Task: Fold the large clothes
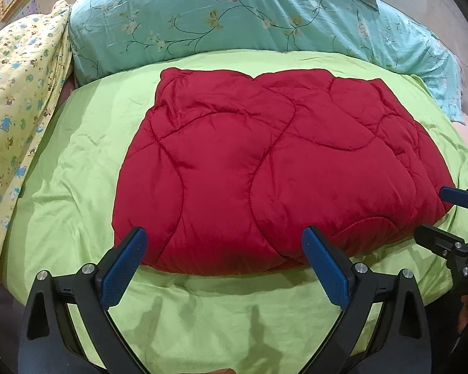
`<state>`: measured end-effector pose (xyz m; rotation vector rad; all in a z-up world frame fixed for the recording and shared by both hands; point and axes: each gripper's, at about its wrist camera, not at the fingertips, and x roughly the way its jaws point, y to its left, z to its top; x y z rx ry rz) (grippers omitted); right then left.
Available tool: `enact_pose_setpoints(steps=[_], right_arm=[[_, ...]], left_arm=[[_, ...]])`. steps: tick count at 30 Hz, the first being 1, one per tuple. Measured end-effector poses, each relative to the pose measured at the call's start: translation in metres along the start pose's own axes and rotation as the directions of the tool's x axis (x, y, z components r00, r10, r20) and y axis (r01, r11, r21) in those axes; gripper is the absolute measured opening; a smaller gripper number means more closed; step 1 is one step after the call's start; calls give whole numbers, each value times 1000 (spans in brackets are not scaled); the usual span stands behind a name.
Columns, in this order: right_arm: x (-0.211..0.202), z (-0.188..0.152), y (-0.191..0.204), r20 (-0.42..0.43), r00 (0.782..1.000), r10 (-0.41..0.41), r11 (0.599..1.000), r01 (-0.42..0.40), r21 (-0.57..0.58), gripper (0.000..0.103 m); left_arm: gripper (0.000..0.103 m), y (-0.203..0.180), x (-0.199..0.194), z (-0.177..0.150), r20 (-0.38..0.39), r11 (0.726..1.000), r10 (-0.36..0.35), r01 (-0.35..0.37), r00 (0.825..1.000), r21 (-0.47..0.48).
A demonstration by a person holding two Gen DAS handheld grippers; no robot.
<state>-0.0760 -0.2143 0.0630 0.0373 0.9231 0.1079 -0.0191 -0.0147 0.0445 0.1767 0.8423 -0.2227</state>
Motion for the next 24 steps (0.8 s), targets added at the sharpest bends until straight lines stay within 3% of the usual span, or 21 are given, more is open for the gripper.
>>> enact_pose_setpoints(steps=[24], right_arm=[[7, 3, -3, -24, 1000, -14, 1000, 15, 19, 103]], left_arm=[[100, -2, 9, 3, -12, 1000, 3, -2, 1000, 11]])
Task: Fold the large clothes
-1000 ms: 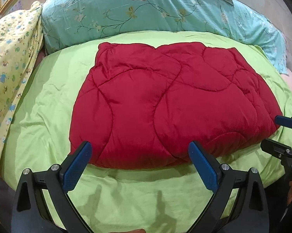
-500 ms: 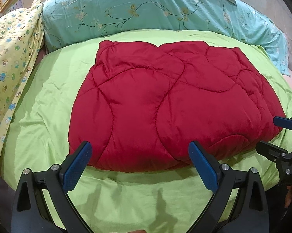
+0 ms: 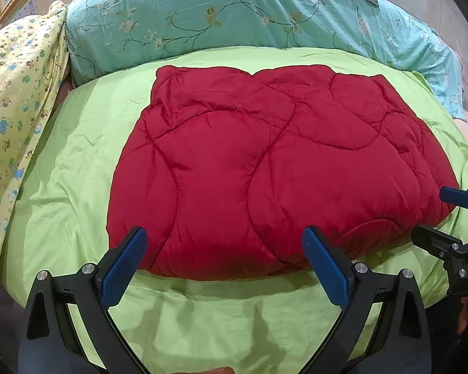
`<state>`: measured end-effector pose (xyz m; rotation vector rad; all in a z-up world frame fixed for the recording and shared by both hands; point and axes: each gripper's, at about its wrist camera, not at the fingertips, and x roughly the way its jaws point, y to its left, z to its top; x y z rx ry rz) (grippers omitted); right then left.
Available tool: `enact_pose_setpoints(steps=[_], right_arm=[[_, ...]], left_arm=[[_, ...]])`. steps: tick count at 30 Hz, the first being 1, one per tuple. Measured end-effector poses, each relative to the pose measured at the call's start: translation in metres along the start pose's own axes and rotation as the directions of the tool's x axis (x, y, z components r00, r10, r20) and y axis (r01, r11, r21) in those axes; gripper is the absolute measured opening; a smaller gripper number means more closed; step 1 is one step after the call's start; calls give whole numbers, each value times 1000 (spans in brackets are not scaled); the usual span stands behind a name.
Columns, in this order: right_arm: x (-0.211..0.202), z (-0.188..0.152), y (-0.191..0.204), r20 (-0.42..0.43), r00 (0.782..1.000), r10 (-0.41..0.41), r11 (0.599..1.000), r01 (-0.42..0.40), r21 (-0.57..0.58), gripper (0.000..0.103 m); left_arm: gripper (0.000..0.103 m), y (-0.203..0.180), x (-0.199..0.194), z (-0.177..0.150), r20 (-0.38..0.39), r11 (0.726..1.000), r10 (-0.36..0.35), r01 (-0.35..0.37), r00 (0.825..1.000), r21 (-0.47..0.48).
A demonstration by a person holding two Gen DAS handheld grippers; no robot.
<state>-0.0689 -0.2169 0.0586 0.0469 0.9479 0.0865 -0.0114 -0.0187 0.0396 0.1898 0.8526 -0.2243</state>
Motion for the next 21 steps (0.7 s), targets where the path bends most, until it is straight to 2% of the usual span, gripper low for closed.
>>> enact_pose_setpoints(steps=[21], right_arm=[[-2, -2, -1, 1, 1000, 7, 1000, -7, 7, 103]], left_arm=[[100, -4, -4, 3, 8, 1000, 9, -9, 1000, 7]])
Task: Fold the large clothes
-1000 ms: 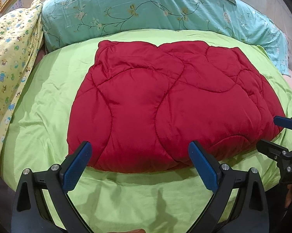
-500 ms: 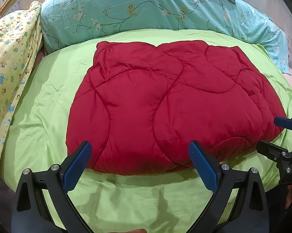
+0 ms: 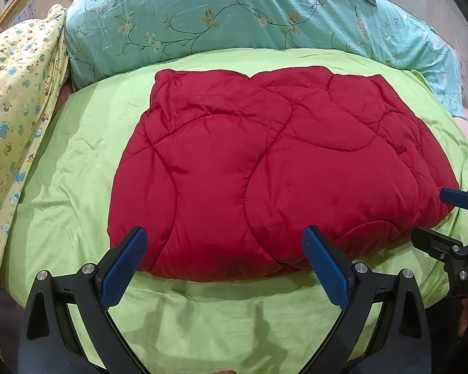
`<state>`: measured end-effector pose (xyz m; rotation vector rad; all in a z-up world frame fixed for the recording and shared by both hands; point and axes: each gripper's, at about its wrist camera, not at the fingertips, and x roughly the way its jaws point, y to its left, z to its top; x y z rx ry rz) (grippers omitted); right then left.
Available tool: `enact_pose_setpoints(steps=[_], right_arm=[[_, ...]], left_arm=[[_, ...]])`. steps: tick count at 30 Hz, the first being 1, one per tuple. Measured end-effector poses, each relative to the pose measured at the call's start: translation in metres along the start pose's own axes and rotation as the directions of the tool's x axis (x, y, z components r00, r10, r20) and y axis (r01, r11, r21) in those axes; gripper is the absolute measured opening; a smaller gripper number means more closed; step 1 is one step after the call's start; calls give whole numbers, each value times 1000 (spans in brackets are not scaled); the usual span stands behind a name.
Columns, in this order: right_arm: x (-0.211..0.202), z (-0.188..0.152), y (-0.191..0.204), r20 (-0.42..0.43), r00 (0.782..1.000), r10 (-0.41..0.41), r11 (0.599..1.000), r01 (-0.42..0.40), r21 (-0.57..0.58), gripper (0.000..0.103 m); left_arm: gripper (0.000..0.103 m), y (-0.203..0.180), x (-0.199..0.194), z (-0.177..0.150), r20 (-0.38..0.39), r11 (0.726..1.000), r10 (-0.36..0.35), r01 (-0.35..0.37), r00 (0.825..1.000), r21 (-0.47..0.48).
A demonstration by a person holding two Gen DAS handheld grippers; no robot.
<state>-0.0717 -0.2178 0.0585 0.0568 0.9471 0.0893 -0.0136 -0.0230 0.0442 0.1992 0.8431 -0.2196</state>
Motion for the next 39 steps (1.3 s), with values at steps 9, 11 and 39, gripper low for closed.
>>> enact_pose_setpoints(steps=[9, 11, 39], right_arm=[[-2, -1, 1, 1, 1000, 1, 1000, -1, 0, 103], [-1, -1, 1, 2, 1000, 2, 1000, -2, 0, 103], [-3, -1, 4, -1, 1000, 5, 1000, -5, 0, 103]], left_arm=[[100, 0, -1, -1, 2, 1000, 2, -2, 1000, 0], [100, 0, -1, -1, 3, 1000, 4, -4, 1000, 0], [100, 1, -4, -1, 12, 1000, 6, -6, 1000, -3]])
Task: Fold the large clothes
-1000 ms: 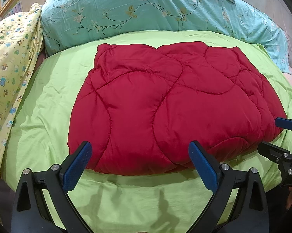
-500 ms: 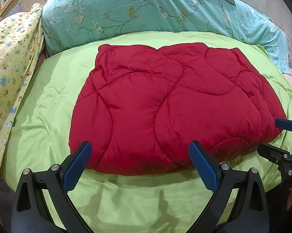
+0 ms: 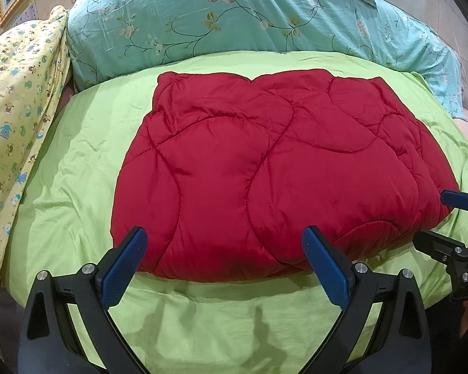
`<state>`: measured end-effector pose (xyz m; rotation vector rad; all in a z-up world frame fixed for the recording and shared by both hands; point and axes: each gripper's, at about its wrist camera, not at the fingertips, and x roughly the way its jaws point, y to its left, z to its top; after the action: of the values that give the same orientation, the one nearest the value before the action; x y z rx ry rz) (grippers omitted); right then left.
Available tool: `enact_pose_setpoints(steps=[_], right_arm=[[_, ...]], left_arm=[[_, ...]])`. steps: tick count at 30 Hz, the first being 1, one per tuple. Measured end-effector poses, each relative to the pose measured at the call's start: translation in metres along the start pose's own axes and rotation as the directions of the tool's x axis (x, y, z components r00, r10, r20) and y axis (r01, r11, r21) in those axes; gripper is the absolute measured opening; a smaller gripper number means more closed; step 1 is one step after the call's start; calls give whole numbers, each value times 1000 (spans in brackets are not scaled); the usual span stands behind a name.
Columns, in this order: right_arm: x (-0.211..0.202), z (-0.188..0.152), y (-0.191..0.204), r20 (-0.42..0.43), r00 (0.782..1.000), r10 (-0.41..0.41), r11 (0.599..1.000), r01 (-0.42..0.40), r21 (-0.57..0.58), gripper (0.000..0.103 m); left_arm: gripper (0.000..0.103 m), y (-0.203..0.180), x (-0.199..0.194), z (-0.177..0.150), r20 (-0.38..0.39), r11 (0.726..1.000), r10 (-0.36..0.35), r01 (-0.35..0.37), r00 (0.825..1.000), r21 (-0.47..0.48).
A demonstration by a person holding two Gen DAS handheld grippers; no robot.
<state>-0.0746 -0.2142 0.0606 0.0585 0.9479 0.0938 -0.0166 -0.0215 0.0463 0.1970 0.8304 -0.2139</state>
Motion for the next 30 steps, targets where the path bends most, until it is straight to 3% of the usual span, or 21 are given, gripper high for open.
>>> enact_pose_setpoints(steps=[30], right_arm=[[-3, 3, -2, 7, 1000, 10, 1000, -10, -6, 103]], left_arm=[[100, 1, -1, 3, 4, 1000, 1, -1, 1000, 0]])
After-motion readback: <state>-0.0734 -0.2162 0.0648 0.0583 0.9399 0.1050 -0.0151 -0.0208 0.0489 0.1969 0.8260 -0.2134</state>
